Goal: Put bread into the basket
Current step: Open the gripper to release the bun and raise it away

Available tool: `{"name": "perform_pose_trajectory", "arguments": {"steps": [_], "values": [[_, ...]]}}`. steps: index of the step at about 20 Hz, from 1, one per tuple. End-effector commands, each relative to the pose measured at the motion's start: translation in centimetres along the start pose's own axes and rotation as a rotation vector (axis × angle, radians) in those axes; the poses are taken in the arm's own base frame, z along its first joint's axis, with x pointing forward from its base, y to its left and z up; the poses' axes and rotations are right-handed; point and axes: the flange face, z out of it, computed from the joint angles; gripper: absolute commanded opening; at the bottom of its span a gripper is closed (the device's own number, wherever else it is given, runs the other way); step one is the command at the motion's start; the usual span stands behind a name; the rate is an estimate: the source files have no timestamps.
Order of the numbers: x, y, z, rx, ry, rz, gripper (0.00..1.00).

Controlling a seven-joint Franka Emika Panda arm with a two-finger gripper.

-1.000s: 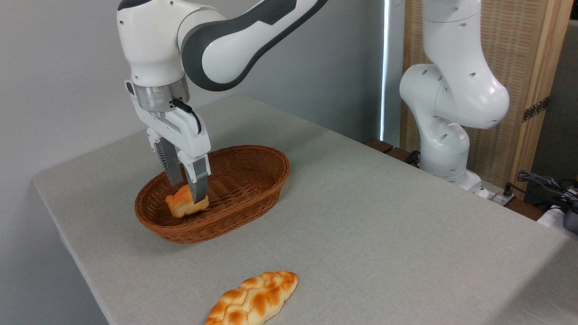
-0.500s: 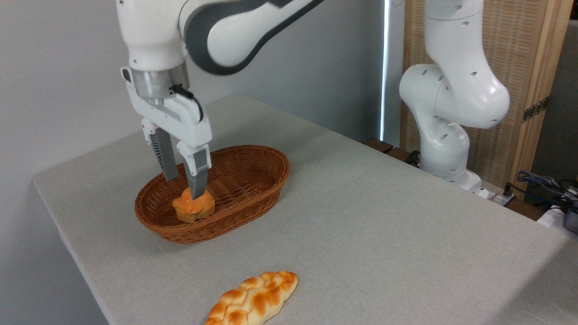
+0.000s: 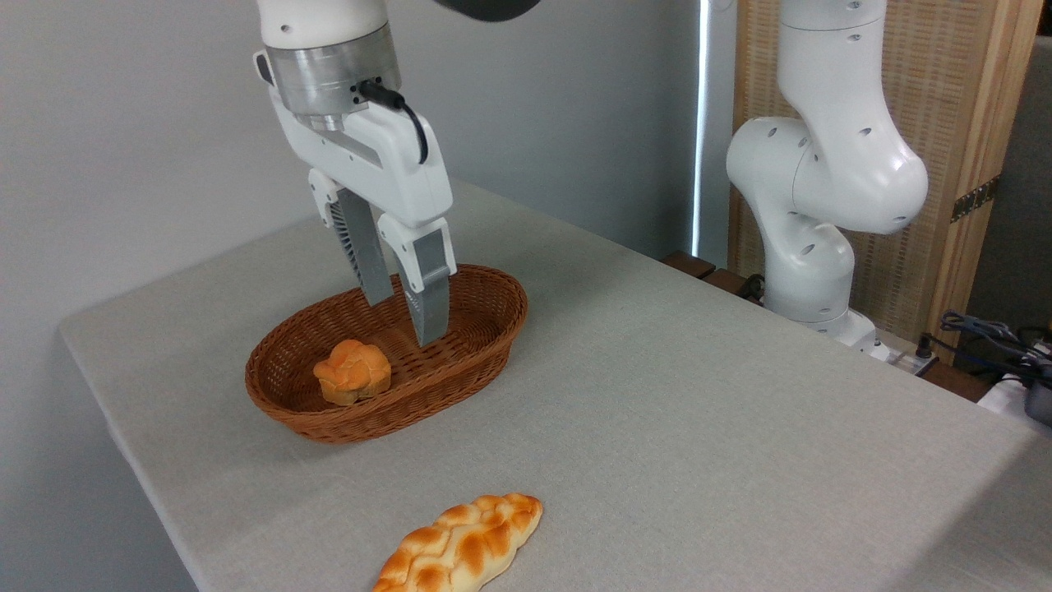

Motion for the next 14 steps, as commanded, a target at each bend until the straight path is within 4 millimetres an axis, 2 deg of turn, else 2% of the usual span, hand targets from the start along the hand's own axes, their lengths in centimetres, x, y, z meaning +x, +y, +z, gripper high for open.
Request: {"name": "perform_pose_trajectory", "arguments": {"steps": [1,2,4,9,14], "values": [[-0.5,0.3,-1.3,-0.01,-0.001,0.024,1.0],[-0.9,0.5,-2.4,0.004,0.013,0.024,1.0],[-1.3,0.8,-2.9,0.016,0.025,0.021,1.0],[-2.5,1.8,-2.1,0.033,0.037,0.033,1.0],[-2.6,1.7,-2.0,0.031,0.035,0.03,1.0]]}}
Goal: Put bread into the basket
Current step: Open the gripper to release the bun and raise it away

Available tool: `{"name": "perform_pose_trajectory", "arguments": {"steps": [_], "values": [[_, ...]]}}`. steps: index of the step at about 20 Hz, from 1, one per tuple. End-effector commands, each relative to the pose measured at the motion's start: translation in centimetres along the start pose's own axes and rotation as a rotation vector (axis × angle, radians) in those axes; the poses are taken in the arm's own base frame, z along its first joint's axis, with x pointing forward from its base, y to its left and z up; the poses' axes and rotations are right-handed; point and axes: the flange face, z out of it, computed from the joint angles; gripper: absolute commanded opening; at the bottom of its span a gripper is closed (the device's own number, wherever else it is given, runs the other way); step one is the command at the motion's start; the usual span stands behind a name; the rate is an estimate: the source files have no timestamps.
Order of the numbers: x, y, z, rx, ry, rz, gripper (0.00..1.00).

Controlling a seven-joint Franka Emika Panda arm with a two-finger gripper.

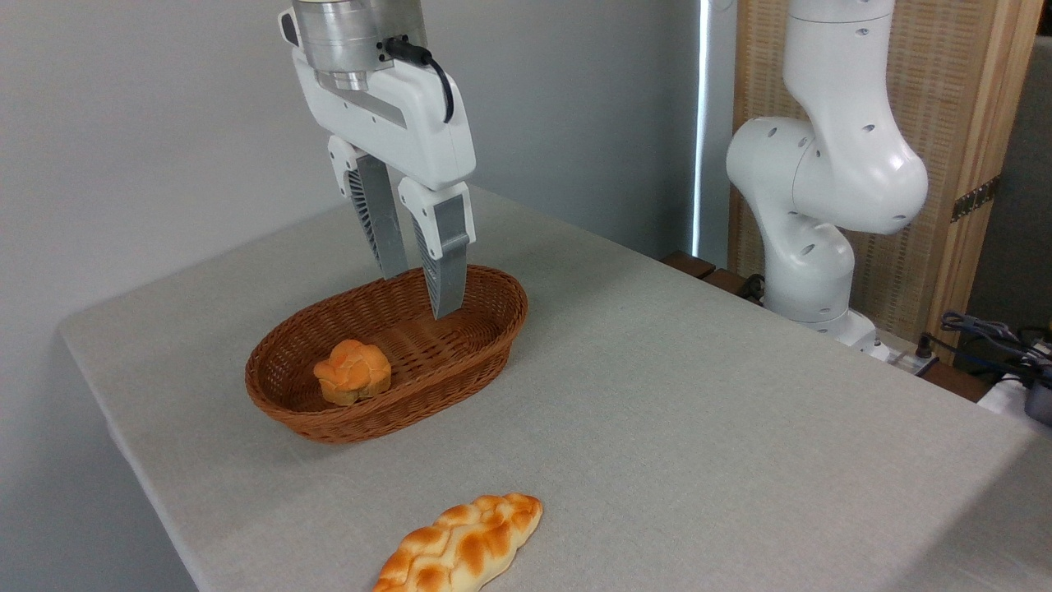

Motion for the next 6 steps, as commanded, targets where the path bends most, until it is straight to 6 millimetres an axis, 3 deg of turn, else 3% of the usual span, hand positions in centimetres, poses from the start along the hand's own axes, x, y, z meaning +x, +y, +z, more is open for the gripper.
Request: {"name": "perform_pose_trajectory", "arguments": {"steps": [1,6], "values": [[-0.86,-0.05,-0.09,0.008,0.015,0.015,1.0],[-1.61,-0.85,-0.21,0.009,0.018,-0.005,1.0]]}}
